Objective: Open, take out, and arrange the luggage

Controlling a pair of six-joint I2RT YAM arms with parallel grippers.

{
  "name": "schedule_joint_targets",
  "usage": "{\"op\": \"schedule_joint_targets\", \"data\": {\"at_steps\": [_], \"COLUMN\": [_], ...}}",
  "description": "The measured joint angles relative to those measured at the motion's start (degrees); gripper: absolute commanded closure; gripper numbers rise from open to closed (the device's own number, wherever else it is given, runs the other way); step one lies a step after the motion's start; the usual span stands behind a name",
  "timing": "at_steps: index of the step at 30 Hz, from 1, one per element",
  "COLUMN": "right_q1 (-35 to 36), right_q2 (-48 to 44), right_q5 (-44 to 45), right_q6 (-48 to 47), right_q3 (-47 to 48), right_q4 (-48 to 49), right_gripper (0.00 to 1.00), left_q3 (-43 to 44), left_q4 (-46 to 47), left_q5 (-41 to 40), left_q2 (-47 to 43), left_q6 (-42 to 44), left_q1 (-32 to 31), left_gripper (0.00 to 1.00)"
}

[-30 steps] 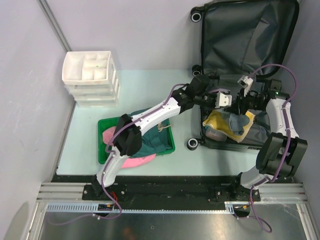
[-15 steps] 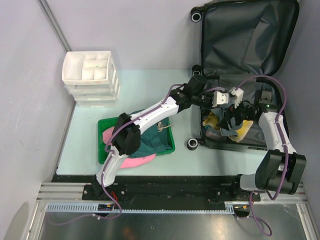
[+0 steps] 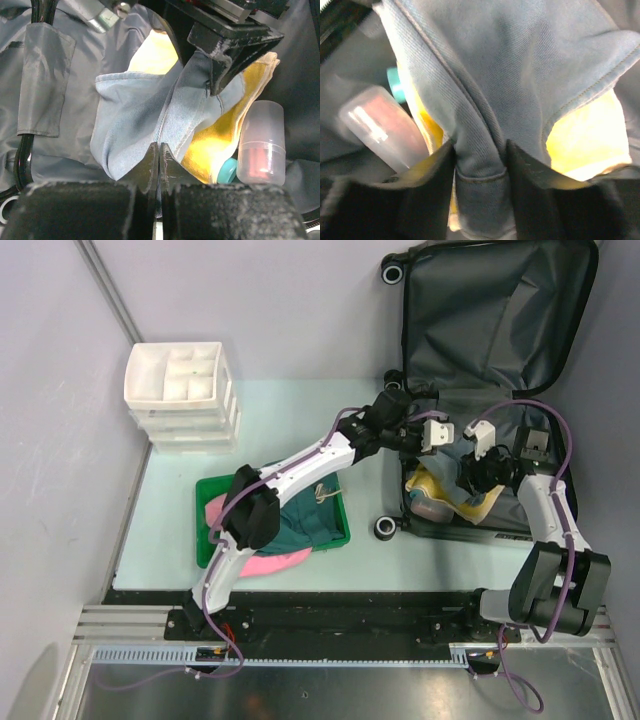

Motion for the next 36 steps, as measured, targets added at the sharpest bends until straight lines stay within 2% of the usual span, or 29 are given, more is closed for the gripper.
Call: {"op": "schedule_joint_targets", "data": {"at_steps": [1,2,7,11,16,21,25,31,36], "right_q1": [0.02,0.0,-0.13,2.08,7.98,17.18,26.23,36.0,44.3], "right_q2": [0.0,0.0,-1.01,-3.54,-4.33,-0.85,5.92,16.11,26.51], "right_q5": [0.17,0.28,0.11,2.12,3.76,4.35,4.92,10.05,13.57], "right_q6": [-1.07,-2.27,-6.1,-7.26,-6.99,-4.68,-1.88,-0.31,-0.02], "right_q3": [0.0,-0.02,1.31,6.58,17.14,29.24,38.58,43.85,48.74], "right_q4": [-0.15,-0.44,-1.46,-1.84,0.07,2.75,4.79,5.22,5.77], "right_gripper": [0.91,1.0,1.0,1.0,1.0,1.0,1.0,1.0,1.0], "left_q3": [0.0,0.04,1.36,3.58,6.19,4.5,-5.27,-22.73,-36.83], "left_q4": [0.02,0.0,-0.28,-0.26,-0.2,0.0,0.83,3.37,4.74], "left_q5": [0.0,0.0,0.2,-0.15,-0.26,-0.02,-0.04,-2.14,-2.08], "left_q2": [0.0,0.0,0.0,-0.98,-6.71,-17.29,-29.92,-46.99,-56.22], "left_q6": [-0.2,-0.55,-2.64,-3.39,-4.9,-5.66,-5.53,-4.37,-3.56], "left_q1": [0.04,0.11,0.57,2.05,5.86,10.75,16.65,28.48,34.71], "left_gripper": [1.0,1.0,1.0,1.0,1.0,1.0,1.0,1.0,1.0]}}
